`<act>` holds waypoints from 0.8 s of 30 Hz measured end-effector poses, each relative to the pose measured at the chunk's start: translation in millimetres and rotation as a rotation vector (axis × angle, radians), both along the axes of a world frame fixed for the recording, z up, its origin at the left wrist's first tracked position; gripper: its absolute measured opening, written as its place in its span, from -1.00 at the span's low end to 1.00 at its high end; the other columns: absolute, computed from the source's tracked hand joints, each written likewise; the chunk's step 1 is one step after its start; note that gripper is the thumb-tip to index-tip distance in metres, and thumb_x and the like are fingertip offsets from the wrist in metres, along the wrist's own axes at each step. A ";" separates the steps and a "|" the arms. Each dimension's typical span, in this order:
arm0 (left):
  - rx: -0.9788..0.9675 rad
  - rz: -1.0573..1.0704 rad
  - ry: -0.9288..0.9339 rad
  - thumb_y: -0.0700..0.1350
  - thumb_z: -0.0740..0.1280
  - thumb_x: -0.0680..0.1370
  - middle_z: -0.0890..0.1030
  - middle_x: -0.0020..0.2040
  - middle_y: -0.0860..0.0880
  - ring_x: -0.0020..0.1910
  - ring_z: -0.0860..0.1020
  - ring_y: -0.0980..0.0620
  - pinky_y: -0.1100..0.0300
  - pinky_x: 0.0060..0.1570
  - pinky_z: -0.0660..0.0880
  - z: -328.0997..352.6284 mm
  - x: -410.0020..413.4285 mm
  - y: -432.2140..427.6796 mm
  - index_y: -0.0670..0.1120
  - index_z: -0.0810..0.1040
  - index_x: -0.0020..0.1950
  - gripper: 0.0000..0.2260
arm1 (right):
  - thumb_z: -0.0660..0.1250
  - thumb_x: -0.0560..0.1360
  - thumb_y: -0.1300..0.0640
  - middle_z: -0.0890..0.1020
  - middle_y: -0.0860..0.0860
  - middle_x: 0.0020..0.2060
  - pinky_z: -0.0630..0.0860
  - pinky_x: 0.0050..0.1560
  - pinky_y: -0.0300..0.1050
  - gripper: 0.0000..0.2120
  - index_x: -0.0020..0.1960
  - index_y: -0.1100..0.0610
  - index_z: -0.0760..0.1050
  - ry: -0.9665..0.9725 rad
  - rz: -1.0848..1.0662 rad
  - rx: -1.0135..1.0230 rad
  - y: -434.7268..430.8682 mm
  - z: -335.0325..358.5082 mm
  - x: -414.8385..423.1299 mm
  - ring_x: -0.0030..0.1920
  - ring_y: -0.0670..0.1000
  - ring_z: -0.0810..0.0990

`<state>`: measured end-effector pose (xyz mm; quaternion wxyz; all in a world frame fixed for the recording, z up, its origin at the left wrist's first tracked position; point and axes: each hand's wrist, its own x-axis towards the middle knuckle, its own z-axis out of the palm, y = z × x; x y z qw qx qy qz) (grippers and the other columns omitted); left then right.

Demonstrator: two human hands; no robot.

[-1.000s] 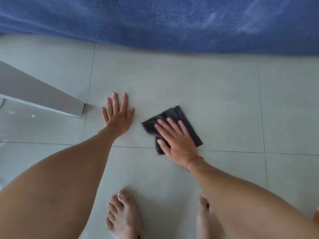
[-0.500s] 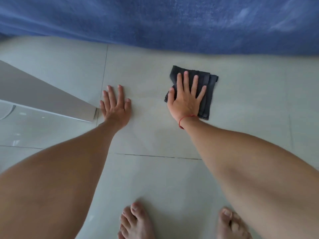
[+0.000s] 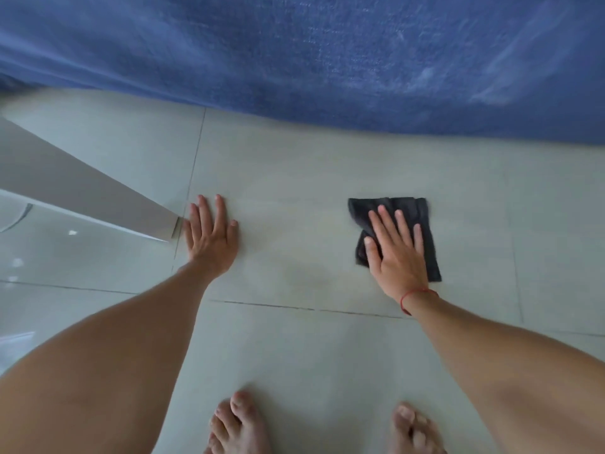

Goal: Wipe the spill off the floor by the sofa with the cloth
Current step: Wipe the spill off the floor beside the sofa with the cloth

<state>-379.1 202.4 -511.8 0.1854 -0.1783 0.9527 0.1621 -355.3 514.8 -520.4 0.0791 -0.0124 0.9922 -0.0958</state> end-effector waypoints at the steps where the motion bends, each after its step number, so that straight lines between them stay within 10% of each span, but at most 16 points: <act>1: -0.003 0.006 0.007 0.04 -0.05 0.66 -0.23 0.59 -0.07 0.57 -0.24 -0.05 0.01 0.52 -0.24 -0.9 -0.5 -0.6 -0.03 -0.21 0.58 -0.45 | -0.11 0.56 -0.15 0.15 -0.11 0.54 -0.06 0.50 0.14 -0.45 0.53 -0.06 0.14 -0.018 -0.093 0.001 0.3 0.0 -7.7 0.55 0.02 0.08; 6: 0.010 0.025 -0.004 0.03 -0.04 0.66 -0.23 0.59 -0.05 0.57 -0.24 -0.03 0.01 0.52 -0.25 -2.3 -1.9 -2.5 -0.11 -0.22 0.58 -0.42 | -0.03 0.61 -0.07 0.03 -0.09 0.56 -0.22 0.48 0.27 -0.48 0.55 -0.05 0.04 -0.007 -0.303 -0.053 -74.8 -1.4 -52.7 0.57 0.10 -0.09; 17: 0.039 -0.011 -0.060 0.01 -0.08 0.65 -0.31 0.57 -0.02 0.55 -0.33 -0.01 0.03 0.50 -0.31 1.4 -2.3 -4.5 -0.08 -0.29 0.57 -0.43 | -0.09 0.62 -0.04 0.14 -0.15 0.54 -0.12 0.53 0.17 -0.52 0.53 -0.06 0.11 -0.024 0.669 -0.019 -147.7 2.8 -60.1 0.56 0.04 0.04; 24: 0.032 0.046 -0.023 0.01 -0.05 0.66 -0.25 0.59 -0.04 0.56 -0.27 -0.02 -0.02 0.52 -0.27 11.0 -0.3 6.6 -0.09 -0.24 0.58 -0.43 | -0.17 0.60 -0.12 0.07 -0.18 0.55 -0.11 0.52 0.09 -0.48 0.54 -0.09 0.05 -0.075 0.013 -0.040 -42.2 1.4 -29.4 0.56 -0.04 -0.01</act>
